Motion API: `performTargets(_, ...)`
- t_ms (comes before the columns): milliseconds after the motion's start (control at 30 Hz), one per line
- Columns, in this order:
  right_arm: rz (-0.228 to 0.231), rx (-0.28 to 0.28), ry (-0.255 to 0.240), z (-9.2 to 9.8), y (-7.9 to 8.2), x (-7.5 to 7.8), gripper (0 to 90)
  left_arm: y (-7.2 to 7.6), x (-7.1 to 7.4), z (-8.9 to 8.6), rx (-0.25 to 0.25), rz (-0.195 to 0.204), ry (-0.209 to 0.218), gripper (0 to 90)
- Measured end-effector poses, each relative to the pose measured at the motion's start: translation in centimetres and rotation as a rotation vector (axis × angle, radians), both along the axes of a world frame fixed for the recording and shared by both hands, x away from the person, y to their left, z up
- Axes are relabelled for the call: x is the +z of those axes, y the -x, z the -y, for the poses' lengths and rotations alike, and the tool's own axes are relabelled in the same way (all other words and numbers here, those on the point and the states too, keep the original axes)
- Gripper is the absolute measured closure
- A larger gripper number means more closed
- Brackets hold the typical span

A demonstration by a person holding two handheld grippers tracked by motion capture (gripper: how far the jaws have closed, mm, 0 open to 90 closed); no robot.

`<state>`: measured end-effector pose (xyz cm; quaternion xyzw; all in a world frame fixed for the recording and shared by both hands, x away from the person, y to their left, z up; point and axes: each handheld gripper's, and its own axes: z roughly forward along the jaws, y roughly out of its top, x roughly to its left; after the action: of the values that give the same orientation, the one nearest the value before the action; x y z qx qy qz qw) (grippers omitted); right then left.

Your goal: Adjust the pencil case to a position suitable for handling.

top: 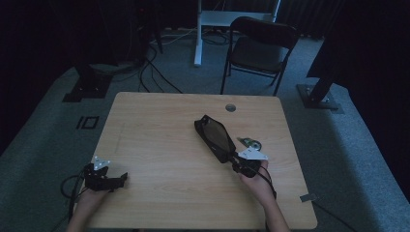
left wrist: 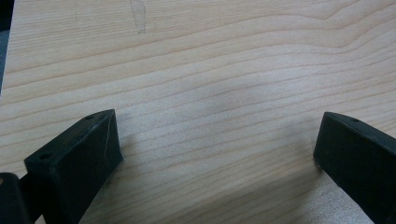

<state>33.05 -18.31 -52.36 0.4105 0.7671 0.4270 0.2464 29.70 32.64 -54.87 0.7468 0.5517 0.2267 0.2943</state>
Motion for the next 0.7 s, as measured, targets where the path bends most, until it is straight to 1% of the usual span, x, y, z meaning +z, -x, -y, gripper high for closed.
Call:
performTargets(100, 0.01, -0.01, 0.0, 0.4, 0.8, 0.0, 73.3, 0.0, 0.0, 0.0, 0.0, 0.0, 0.0, 0.7)
performTargets(167, 0.008, -0.009, -0.007, 0.8, 1.3, 0.0, 73.2, 0.0, 0.0, 0.0, 0.0, 0.0, 0.0, 0.7)
performTargets(200, 0.002, -0.012, -0.011, 0.9, 1.6, 0.0, 73.3, 0.0, 0.0, 0.0, 0.0, 0.0, 0.0, 0.7)
performTargets(233, -0.003, -0.01, -0.025, 1.1, 1.8, -0.1, 73.3, 0.0, 0.0, 0.0, 0.001, 0.0, 0.001, 0.7)
performTargets(267, 0.0, -0.015, -0.03, 1.2, 2.1, -0.1, 73.3, 0.0, 0.0, 0.0, 0.0, -0.001, -0.001, 0.7)
performTargets(300, 0.006, -0.02, -0.008, 1.3, 2.3, -0.1, 73.3, 0.0, 0.0, 0.0, -0.001, -0.001, -0.002, 0.7)
performTargets(333, 0.009, -0.022, 0.001, 1.4, 2.6, -0.2, 73.3, 0.0, 0.0, 0.0, -0.001, -0.001, -0.001, 0.7)
performTargets(367, 0.007, -0.026, -0.01, 1.5, 2.9, -0.2, 73.2, 0.0, 0.0, 0.0, -0.001, -0.001, -0.001, 0.7)
performTargets(433, 0.004, -0.017, -0.005, 1.7, 3.4, -0.2, 73.3, 0.0, 0.0, 0.0, -0.001, -0.001, -0.001, 0.7)
performTargets(533, -0.001, -0.018, -0.005, 1.9, 4.3, -0.2, 73.2, 0.0, 0.0, 0.0, -0.001, -0.001, -0.001, 0.7)
performTargets(600, 0.0, -0.023, -0.005, 2.1, 4.8, -0.3, 73.2, 0.0, 0.0, 0.0, -0.001, -0.001, -0.001, 0.7)
performTargets(633, 0.0, -0.023, -0.005, 2.1, 4.8, -0.3, 73.2, 0.0, 0.0, 0.0, -0.001, -0.001, -0.001, 0.7)
performTargets(667, 0.002, -0.022, 0.003, 2.2, 5.1, -0.3, 73.2, 0.0, 0.0, 0.0, -0.001, -0.001, -0.002, 0.7)
performTargets(700, 0.006, -0.026, -0.004, 2.3, 5.6, -0.3, 73.2, 0.0, 0.0, 0.0, -0.001, -0.001, -0.002, 0.7)
